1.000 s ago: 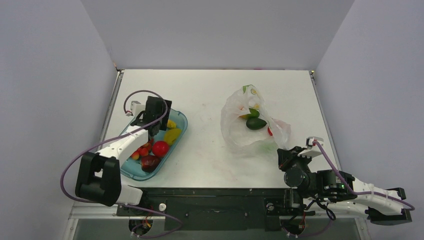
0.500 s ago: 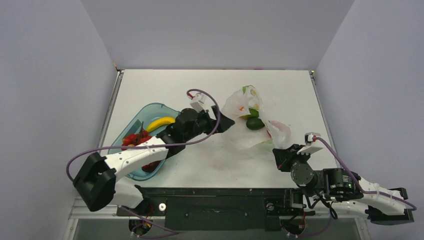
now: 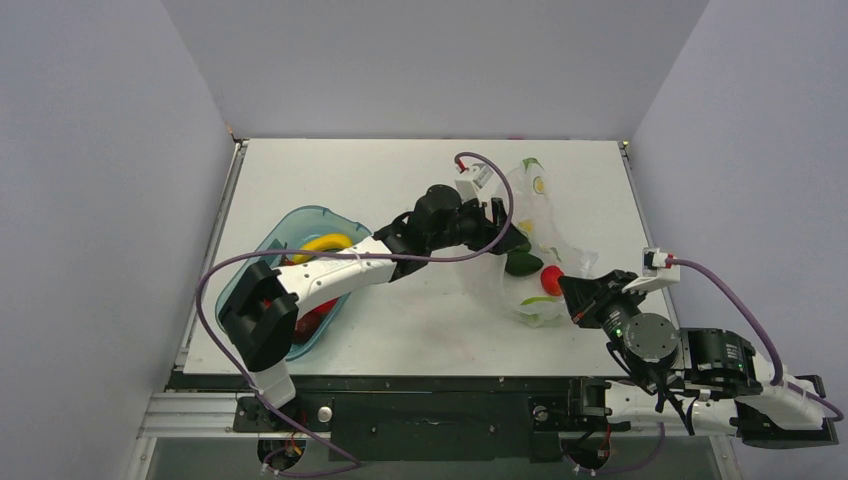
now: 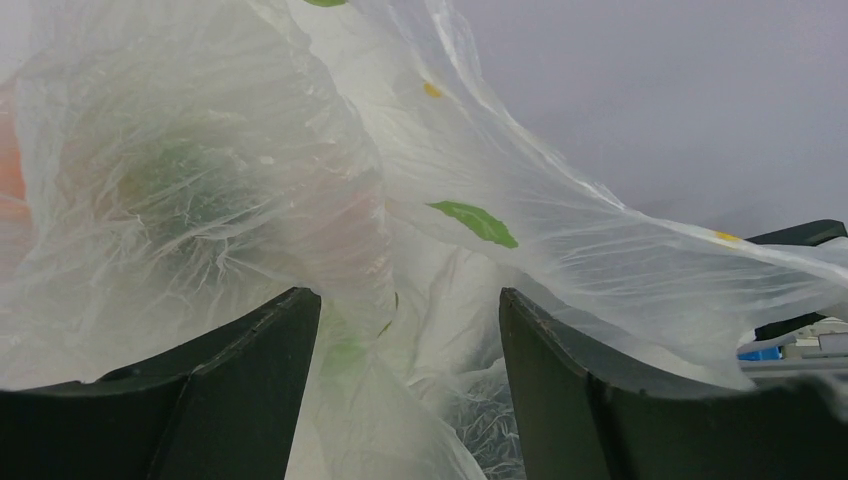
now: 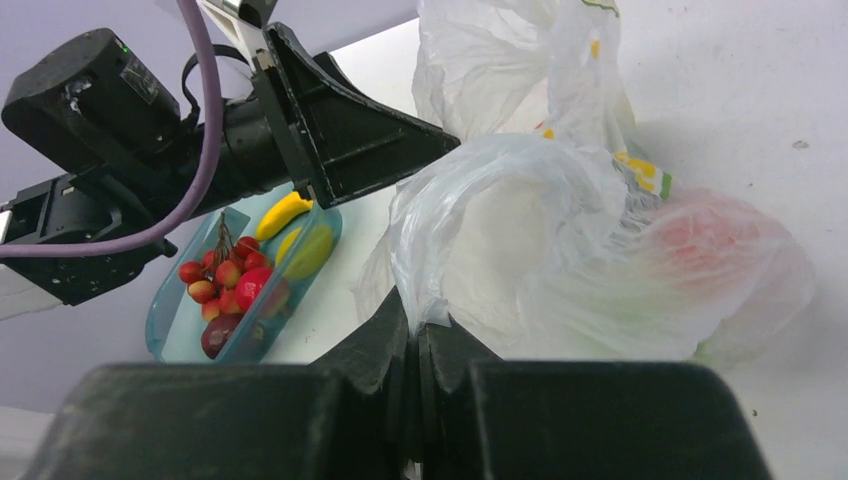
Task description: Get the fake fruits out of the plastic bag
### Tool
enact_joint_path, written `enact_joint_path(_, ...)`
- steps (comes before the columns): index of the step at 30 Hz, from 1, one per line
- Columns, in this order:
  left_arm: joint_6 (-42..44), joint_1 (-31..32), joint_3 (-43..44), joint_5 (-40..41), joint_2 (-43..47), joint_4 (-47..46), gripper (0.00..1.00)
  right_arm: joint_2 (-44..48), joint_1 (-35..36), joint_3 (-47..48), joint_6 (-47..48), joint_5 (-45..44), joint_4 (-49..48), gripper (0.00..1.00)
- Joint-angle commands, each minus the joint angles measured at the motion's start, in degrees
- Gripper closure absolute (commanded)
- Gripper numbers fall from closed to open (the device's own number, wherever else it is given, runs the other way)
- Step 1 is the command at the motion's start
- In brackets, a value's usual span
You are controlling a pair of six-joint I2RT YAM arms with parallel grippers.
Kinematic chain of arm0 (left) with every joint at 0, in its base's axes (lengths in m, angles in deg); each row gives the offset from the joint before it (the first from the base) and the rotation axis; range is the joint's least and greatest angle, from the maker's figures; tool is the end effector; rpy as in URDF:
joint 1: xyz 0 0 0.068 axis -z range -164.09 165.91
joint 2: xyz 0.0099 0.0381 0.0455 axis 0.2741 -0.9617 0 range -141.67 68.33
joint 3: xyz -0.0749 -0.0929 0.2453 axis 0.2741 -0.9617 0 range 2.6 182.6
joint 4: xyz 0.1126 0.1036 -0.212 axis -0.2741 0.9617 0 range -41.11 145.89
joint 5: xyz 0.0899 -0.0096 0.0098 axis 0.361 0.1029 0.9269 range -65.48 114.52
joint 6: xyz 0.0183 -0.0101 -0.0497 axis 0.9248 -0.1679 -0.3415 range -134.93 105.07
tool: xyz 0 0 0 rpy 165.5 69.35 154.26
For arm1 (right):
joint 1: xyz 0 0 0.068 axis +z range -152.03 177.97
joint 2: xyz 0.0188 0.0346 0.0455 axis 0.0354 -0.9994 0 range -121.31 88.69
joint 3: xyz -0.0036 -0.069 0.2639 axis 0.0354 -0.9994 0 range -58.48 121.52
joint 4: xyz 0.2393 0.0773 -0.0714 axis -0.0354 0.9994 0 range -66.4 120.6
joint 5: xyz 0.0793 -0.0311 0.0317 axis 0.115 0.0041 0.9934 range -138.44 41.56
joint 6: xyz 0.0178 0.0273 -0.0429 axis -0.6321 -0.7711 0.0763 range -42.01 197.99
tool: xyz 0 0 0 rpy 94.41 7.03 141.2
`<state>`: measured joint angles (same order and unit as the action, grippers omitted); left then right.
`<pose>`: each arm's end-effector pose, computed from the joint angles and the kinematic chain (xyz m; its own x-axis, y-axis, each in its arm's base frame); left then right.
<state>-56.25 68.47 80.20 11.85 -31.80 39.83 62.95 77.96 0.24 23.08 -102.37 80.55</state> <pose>0.2500 -0.3393 0.3095 -0.7034 -0.1409 -0.6966 0.5856 0.4405 -0.6805 0.0356 0.0362 0.3733 -0.4100 0.4490 -0.7939 -0.2017 0.8042 0.5590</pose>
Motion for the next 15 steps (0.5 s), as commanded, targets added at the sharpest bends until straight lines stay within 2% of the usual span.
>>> enact_joint_path(1,2.19,1.19,2.08,-0.32,2.48,-0.47,0.36,-1.38,0.52,1.47,2.18,-2.08,-0.29,1.0)
enact_joint_path(4,2.7,1.33,2.61,0.56,5.12,0.9,0.33,-0.62,0.51,0.47,1.4,-2.53,0.36,1.0)
enact_joint_path(9,4.66,1.48,8.39,3.77,7.7,12.21,0.31,0.34,0.46,-1.12,0.79,-3.92,1.34,1.0)
enact_joint_path(12,5.77,1.71,9.09,7.15,9.56,14.25,0.31,0.39,0.47,-1.4,0.94,-5.09,1.65,1.0)
enact_joint_path(15,5.95,1.71,9.23,6.66,10.25,15.04,0.32,0.3,0.51,-1.22,1.09,-5.58,1.8,1.0)
